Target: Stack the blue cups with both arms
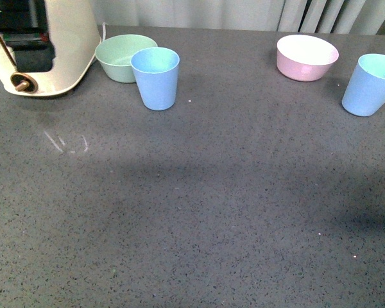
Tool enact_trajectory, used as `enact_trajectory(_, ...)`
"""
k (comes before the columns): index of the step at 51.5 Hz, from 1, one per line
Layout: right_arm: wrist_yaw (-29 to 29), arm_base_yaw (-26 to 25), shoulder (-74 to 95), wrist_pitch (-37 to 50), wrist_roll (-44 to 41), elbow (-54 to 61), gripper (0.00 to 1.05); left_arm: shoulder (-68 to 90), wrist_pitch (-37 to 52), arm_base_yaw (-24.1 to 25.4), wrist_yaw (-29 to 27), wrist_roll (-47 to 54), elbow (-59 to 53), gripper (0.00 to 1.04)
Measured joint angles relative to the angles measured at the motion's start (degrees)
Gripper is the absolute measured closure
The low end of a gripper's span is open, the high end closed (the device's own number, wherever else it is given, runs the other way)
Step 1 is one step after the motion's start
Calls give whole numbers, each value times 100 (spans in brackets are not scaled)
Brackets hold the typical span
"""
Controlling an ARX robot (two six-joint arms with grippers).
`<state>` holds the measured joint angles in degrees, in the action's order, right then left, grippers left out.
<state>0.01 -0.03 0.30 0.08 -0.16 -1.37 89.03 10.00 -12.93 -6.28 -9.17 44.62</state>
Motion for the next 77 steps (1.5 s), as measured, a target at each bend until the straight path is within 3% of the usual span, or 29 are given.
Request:
enact_trajectory(9, 0, 0, 0, 0, 2, 0, 9, 855, -175, -319, 59, -387, 922, 9)
enact_trajectory(25, 0, 0, 0, 0, 0, 0, 9, 2247, -807, -466, -197, -881, 2570, 9)
enact_trajectory(70, 0, 0, 0, 0, 0, 0, 9, 3757, -1784, -654, -376, -1491, 4242, 9)
enact_trajectory(77, 0, 0, 0, 0, 0, 0, 9, 3891, -1930, -688, -385, -1556, 4435, 23)
